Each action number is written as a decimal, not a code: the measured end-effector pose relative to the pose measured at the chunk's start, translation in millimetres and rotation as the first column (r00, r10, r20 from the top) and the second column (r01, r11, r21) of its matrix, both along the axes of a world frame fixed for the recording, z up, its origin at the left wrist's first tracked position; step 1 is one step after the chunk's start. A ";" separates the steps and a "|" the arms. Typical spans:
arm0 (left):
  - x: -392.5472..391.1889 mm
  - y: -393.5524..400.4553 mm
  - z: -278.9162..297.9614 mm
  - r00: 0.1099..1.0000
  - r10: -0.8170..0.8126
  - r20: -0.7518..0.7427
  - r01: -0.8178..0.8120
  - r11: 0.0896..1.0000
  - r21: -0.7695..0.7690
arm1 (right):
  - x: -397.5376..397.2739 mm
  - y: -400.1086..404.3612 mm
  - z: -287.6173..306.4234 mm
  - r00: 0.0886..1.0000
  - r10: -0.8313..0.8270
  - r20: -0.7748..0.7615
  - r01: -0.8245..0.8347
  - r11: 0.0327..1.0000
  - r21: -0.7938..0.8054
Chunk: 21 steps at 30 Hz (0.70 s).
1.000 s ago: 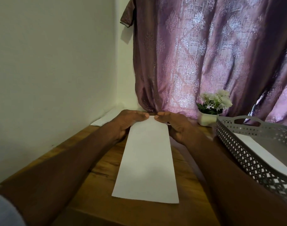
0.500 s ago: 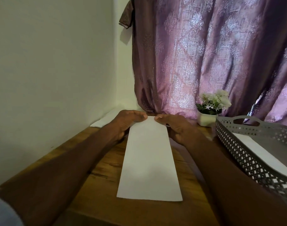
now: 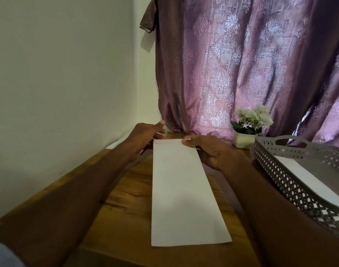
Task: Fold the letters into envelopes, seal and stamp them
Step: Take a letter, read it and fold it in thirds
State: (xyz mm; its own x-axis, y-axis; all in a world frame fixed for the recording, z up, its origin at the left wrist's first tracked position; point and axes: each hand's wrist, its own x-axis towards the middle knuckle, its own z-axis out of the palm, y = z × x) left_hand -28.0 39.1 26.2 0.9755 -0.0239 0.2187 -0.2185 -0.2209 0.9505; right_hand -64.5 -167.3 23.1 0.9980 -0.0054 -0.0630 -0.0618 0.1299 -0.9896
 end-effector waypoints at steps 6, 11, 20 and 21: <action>-5.4 6.0 -0.1 0.946 -0.291 -0.142 0.305 0.948 0.091 | -2.2 4.7 1.8 0.993 0.097 0.067 -0.096 0.995 -0.019; -0.4 12.7 -0.3 0.941 -0.299 -0.156 0.298 0.954 -0.030 | 3.2 1.3 -0.5 0.998 -0.006 0.070 0.006 1.000 -0.011; 4.0 23.0 -3.2 0.987 -0.025 -0.159 -0.020 0.961 -0.275 | -12.1 -12.7 8.2 0.977 0.210 -0.025 -0.209 0.943 -0.258; 4.7 24.7 -3.6 0.984 0.003 -0.176 -0.057 0.952 -0.300 | -16.8 -13.8 10.5 0.963 0.258 -0.081 -0.270 0.910 -0.314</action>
